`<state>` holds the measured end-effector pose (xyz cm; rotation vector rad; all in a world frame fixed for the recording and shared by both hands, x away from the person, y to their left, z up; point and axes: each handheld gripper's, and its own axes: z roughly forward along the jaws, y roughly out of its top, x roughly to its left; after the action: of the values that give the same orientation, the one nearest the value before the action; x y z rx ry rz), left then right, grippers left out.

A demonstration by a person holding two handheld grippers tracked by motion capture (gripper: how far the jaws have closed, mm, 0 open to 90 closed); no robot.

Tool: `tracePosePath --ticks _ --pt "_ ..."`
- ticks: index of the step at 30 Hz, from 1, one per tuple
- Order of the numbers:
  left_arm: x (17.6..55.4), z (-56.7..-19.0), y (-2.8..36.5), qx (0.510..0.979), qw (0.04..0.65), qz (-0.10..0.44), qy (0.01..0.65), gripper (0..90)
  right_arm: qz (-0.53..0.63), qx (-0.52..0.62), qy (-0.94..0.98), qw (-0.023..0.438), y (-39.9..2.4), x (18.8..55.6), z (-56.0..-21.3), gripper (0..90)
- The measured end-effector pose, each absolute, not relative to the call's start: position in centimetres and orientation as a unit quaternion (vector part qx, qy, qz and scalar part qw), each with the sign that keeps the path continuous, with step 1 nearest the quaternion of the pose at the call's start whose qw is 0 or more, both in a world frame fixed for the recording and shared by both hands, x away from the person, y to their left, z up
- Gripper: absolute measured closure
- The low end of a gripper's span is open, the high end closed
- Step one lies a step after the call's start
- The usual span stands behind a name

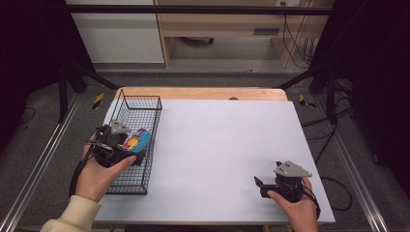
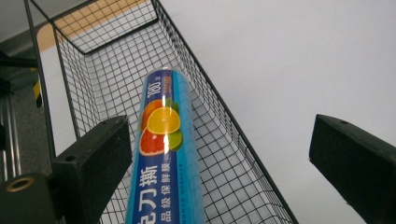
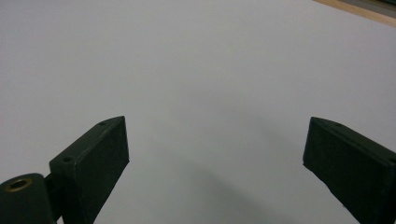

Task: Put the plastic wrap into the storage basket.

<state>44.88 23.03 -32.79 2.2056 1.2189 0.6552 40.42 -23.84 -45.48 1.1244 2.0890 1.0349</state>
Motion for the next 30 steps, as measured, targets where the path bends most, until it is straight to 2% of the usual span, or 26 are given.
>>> tracePosePath --ticks 14,30 --pt "44.0 -32.2 20.7 0.812 0.296 0.271 0.423 5.3 0.384 0.417 0.777 0.272 -23.9 40.4 -45.5 7.2" --pt "43.2 -31.6 18.4 0.814 0.326 0.279 0.392 5.4 0.385 0.42 0.775 0.273 -23.9 40.4 -45.4 7.2"
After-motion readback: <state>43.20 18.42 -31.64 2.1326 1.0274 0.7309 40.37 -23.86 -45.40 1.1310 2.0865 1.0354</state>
